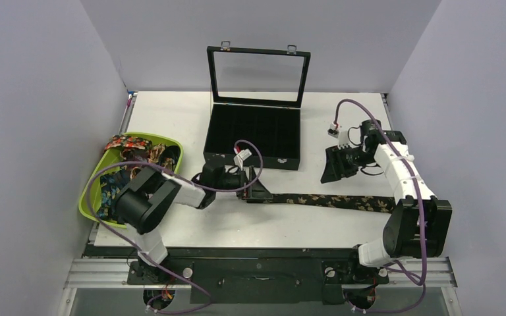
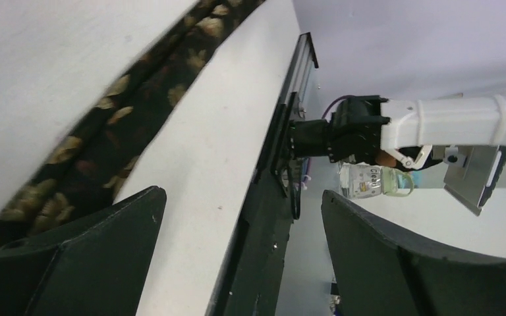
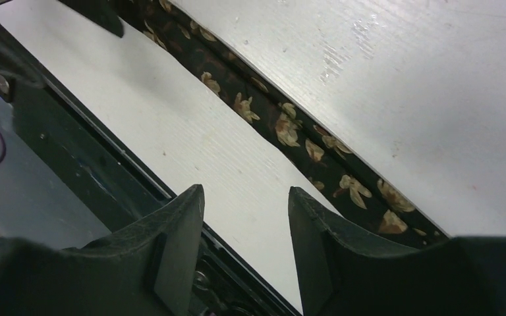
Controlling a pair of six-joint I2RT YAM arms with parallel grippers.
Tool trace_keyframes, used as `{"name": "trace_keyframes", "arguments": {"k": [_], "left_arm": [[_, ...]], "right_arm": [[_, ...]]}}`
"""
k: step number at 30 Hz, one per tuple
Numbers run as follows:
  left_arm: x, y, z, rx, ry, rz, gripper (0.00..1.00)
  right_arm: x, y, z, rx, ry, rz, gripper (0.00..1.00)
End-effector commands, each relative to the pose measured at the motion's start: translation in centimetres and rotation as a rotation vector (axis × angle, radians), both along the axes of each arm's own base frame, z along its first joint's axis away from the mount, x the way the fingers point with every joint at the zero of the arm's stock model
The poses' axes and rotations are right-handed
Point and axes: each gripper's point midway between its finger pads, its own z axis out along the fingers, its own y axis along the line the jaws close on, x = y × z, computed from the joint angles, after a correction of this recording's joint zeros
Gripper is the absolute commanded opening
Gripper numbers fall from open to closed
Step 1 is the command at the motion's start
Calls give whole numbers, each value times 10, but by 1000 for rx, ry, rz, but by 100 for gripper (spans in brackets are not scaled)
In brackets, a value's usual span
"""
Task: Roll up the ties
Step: Flatten out the tie at the center of the board.
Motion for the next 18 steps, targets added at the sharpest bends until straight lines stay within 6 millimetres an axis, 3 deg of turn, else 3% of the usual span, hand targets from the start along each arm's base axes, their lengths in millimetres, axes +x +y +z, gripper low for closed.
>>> {"name": "trace_keyframes", "arguments": {"k": [1, 2, 3, 4, 5, 8, 9, 13, 17, 18], "left_arm": [[7, 27, 51, 34, -210, 62, 84], [3, 40, 35, 124, -210, 62, 79], [13, 50, 42, 178, -290, 116, 77], [12, 61, 31, 268, -372, 85, 74], [17, 67, 39, 298, -456, 99, 73], [14, 85, 29, 431, -690, -29, 76], [16, 87, 30, 446, -801, -77, 76], [8, 87, 15, 512, -975, -258, 78], [12, 78, 7, 545, -1137, -427, 85], [10, 79, -3, 586, -1143, -477, 87]], "right_arm": [[9, 29, 4, 120, 15, -64, 43], [4, 37, 1, 126, 28, -47, 42], [6, 42, 0, 130, 25, -52, 39], [0, 48, -6, 117, 30, -30, 36], [3, 52, -8, 112, 12, -25, 35], [1, 70, -24, 93, 0, 9, 28], [-4, 78, -28, 100, 25, 12, 26], [-3, 102, -38, 109, 41, 51, 21], [-2, 111, -53, 98, 70, 67, 17], [1, 112, -56, 99, 75, 61, 17]]}}
